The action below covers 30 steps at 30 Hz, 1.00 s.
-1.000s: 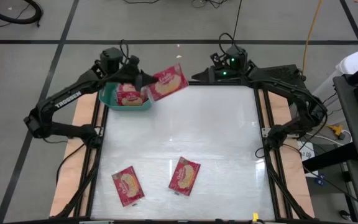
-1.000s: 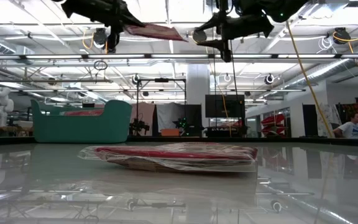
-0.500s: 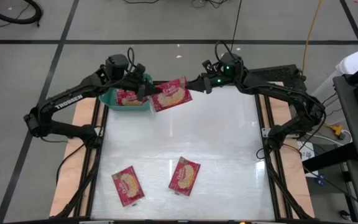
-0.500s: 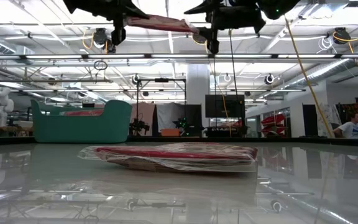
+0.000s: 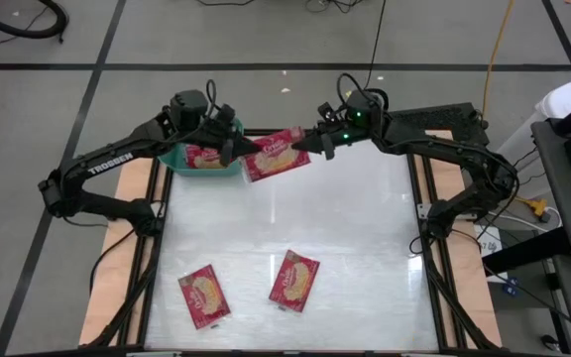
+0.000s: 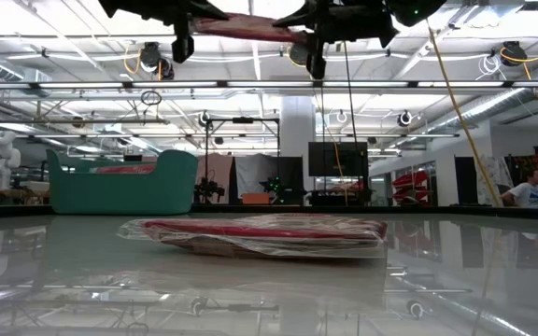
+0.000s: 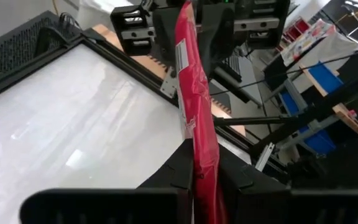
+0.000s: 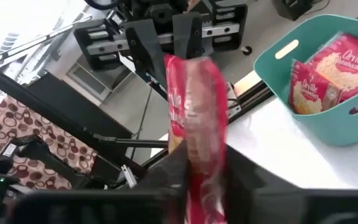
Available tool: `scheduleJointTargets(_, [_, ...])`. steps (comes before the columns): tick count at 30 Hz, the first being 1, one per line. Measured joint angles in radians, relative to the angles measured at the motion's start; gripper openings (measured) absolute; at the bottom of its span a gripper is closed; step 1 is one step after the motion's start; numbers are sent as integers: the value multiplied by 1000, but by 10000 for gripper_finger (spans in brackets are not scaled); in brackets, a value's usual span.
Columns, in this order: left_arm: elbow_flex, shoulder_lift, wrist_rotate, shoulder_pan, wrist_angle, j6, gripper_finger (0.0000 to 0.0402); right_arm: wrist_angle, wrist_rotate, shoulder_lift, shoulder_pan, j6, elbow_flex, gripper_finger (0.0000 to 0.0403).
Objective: Sort popcorn bags into baskets
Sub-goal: Put the red popcorn bag into the green bin
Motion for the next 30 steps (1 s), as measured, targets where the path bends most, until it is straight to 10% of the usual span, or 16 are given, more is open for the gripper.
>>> scheduleJointTargets(7, [0,0,-150,-3,8,-62,49,-2,31,0,-40,35,0,12])
scheduleJointTargets(21, [1,-10,-487,-52,90,-332,274,165,-26,0,-242,202,0,1])
scheduleJointTargets(30, [-12,35,-824,-301,136,-498,275,308,-39,0,-265,347,0,0])
